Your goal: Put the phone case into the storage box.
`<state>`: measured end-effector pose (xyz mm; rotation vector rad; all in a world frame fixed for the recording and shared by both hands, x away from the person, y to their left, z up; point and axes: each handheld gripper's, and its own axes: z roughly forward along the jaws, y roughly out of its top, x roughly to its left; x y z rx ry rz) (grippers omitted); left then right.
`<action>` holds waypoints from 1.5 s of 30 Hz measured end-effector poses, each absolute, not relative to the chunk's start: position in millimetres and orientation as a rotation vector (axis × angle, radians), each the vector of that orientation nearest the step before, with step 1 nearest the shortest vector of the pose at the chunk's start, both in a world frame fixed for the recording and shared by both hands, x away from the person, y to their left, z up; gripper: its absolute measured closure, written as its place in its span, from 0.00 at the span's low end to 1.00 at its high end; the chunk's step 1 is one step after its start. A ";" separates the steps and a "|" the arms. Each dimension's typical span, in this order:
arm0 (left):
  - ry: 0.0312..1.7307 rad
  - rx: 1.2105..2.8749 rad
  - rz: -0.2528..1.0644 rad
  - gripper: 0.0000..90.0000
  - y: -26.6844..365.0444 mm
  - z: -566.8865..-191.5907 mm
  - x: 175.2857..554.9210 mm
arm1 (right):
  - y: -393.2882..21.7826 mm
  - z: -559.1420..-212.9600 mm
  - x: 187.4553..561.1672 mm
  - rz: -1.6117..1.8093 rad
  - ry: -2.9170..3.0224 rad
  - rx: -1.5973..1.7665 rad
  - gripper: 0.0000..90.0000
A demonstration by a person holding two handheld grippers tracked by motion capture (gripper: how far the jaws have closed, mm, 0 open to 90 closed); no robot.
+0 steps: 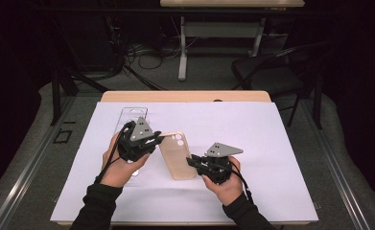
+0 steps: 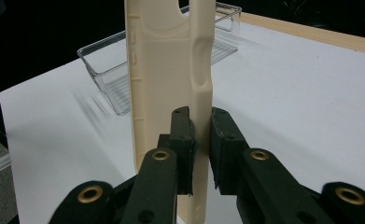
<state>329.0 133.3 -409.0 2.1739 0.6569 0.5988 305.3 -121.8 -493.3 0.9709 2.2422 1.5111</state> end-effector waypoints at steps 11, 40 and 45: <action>0.636 2.166 0.607 0.88 134.5 -408.4 328.9 | -121.5 -493.0 304.9 1.520 2.237 0.967 0.89; 0.640 2.149 0.683 0.88 134.5 -412.7 333.1 | -149.6 -480.0 299.4 1.515 2.201 0.973 0.59; 0.636 2.143 0.675 0.88 134.1 -412.1 332.8 | -161.5 -481.6 299.7 1.490 2.199 0.990 0.59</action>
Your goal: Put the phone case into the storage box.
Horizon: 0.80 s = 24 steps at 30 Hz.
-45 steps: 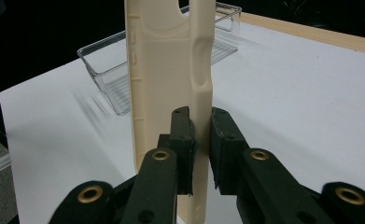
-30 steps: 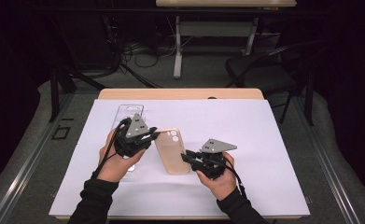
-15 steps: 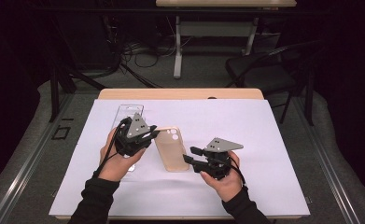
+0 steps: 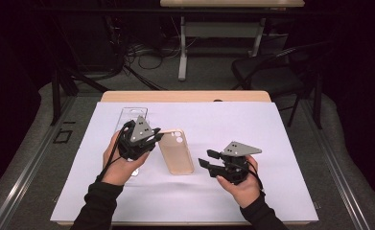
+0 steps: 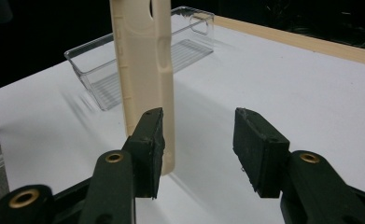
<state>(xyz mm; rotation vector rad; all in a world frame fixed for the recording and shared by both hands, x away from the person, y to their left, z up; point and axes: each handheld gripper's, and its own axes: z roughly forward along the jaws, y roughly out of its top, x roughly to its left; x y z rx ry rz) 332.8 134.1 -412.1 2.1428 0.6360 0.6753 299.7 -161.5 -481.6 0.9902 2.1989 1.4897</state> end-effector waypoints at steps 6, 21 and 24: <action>0.622 2.119 0.674 0.88 133.8 -409.1 331.5 | -172.0 -485.3 298.3 1.468 2.192 1.022 0.59; 0.580 2.143 0.618 0.88 132.2 -403.0 341.0 | -189.1 -491.5 298.3 1.431 2.186 1.056 0.59; 0.583 2.144 0.631 0.88 133.0 -401.0 344.0 | -191.5 -491.4 297.6 1.431 2.176 1.061 0.59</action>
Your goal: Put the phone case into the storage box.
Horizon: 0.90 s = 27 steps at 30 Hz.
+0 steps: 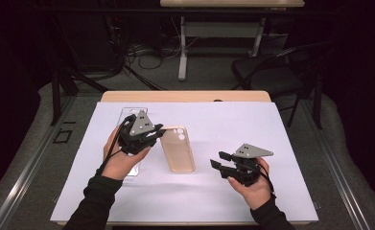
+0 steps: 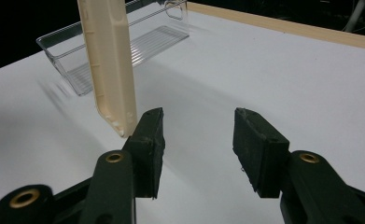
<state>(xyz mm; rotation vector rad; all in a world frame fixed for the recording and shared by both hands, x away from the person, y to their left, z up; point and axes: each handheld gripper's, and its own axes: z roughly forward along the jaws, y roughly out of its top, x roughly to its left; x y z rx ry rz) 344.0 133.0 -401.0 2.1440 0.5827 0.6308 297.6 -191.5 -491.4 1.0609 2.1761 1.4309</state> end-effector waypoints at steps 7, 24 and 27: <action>0.584 2.149 0.605 0.88 131.6 -394.7 350.4 | -197.5 -493.1 296.9 1.421 2.170 1.076 0.59; 0.520 2.147 0.663 0.88 136.7 -391.1 364.5 | -198.8 -496.6 296.7 1.406 2.161 1.072 0.61; 0.486 2.134 0.692 0.88 139.4 -390.6 366.6 | -200.1 -496.8 296.4 1.413 2.132 1.085 0.62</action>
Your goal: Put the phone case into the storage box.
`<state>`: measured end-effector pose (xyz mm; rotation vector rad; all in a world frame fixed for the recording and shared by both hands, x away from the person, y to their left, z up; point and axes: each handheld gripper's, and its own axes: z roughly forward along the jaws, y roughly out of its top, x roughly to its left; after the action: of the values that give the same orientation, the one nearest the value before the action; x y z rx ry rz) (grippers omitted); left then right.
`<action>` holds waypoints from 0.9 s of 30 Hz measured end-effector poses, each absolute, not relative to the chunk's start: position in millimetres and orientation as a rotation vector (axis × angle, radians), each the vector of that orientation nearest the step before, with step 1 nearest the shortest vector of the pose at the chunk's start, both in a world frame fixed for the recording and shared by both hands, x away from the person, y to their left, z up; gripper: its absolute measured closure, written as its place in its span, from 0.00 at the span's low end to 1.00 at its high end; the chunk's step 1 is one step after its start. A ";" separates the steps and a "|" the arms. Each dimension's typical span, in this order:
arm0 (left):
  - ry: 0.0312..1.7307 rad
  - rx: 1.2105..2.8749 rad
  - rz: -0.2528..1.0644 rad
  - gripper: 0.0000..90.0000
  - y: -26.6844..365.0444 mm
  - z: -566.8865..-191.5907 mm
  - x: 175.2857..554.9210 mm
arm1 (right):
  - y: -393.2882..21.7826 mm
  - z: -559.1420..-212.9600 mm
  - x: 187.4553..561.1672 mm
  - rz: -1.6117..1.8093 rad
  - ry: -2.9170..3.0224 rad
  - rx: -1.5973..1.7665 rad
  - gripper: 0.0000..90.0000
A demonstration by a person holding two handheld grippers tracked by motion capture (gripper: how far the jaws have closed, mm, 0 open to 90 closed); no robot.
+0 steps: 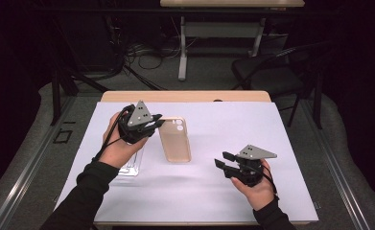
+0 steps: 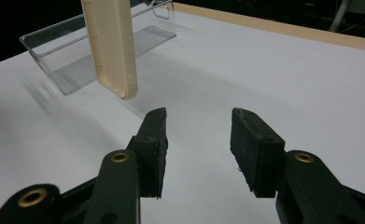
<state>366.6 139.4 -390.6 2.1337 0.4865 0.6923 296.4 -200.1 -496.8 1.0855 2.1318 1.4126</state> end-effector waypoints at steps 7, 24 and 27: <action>0.455 2.145 0.740 0.88 142.7 -388.5 372.7 | -209.3 -495.9 299.0 1.459 2.088 1.128 0.62; 0.445 2.136 0.825 0.88 160.0 -383.7 395.6 | -208.8 -503.3 302.5 1.429 2.073 1.102 0.50; 0.439 2.133 0.831 0.88 163.1 -382.9 400.3 | -207.8 -504.9 302.6 1.427 2.078 1.091 0.49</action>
<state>400.3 163.1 -382.9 2.1328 0.4394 0.8311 302.6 -207.8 -504.9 1.0906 2.0776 1.4267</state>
